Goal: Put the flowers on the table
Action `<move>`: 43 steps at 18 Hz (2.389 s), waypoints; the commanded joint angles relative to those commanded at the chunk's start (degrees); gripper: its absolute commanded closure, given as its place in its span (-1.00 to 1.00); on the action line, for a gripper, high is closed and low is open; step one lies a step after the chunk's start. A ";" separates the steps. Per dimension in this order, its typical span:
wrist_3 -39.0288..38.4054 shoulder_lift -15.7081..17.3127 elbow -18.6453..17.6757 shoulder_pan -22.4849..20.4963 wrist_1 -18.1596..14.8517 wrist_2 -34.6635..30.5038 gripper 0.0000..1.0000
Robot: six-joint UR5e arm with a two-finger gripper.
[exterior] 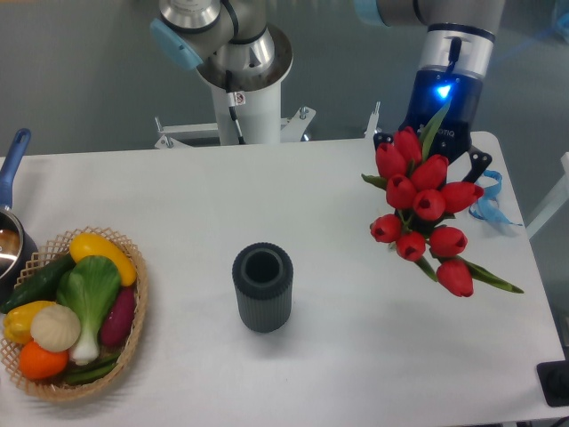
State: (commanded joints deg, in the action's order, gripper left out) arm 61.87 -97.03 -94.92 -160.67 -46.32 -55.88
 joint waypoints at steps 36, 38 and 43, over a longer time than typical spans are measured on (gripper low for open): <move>7.83 -25.75 6.06 12.93 -1.32 -42.39 -0.99; 7.22 -25.40 5.98 13.02 -1.23 -42.30 -1.00; 7.57 -17.16 5.27 14.25 -1.58 -38.97 -1.00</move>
State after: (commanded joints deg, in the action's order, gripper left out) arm 69.43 -114.19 -89.65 -146.43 -47.90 -94.85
